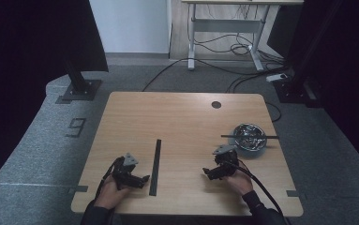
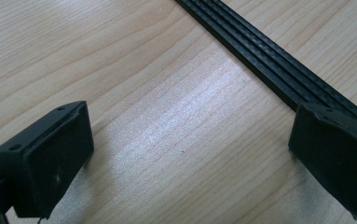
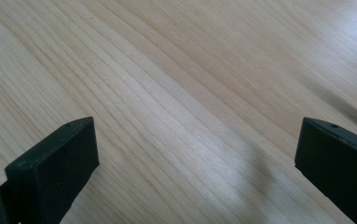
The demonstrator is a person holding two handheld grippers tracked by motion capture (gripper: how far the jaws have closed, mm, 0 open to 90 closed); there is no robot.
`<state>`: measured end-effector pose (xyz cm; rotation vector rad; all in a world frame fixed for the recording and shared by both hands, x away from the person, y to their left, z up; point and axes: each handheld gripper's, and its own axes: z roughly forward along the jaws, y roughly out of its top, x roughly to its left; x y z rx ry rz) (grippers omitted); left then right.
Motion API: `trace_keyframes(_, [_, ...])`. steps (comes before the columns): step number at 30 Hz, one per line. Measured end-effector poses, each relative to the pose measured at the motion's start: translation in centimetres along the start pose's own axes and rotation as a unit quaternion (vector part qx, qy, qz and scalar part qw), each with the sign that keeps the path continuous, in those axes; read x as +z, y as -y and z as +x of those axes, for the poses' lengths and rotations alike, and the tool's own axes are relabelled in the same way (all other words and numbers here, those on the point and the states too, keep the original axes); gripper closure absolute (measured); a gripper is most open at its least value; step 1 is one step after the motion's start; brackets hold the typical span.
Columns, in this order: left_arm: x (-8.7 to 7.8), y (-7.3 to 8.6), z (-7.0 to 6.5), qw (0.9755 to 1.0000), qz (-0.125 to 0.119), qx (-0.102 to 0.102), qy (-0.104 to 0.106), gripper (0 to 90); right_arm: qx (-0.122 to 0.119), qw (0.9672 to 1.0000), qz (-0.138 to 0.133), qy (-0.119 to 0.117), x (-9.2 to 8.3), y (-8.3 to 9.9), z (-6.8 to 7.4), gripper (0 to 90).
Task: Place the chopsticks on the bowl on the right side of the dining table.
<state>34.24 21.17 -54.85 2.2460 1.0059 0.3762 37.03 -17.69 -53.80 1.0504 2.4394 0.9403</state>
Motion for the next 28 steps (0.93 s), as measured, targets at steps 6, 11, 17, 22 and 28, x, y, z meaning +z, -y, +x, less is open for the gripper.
trace_keyframes(6, [0.0,0.0,0.0,1.0000,0.000,0.000,0.000,0.0,0.000,0.9999,0.001,-0.012,1.3,0.4,0.4,0.0])
trace_keyframes(11, [0.0,0.0,0.0,1.0000,0.000,0.000,0.000,0.0,0.012,0.9996,-0.018,-0.019,1.8,0.7,0.4,0.0])
trace_keyframes(17, [0.0,0.0,0.0,1.0000,0.000,0.000,0.000,0.0,0.009,0.9994,-0.026,-0.020,1.9,0.8,0.4,0.0])
trace_keyframes(22, [0.0,0.0,0.0,1.0000,0.000,0.000,0.000,0.0,0.009,0.9994,-0.026,-0.020,1.9,0.8,0.4,0.0])
trace_keyframes(28, [0.0,0.0,0.0,1.0000,0.000,-0.001,-0.001,0.0,0.009,0.9994,-0.026,-0.020,1.9,0.8,0.4,0.0])
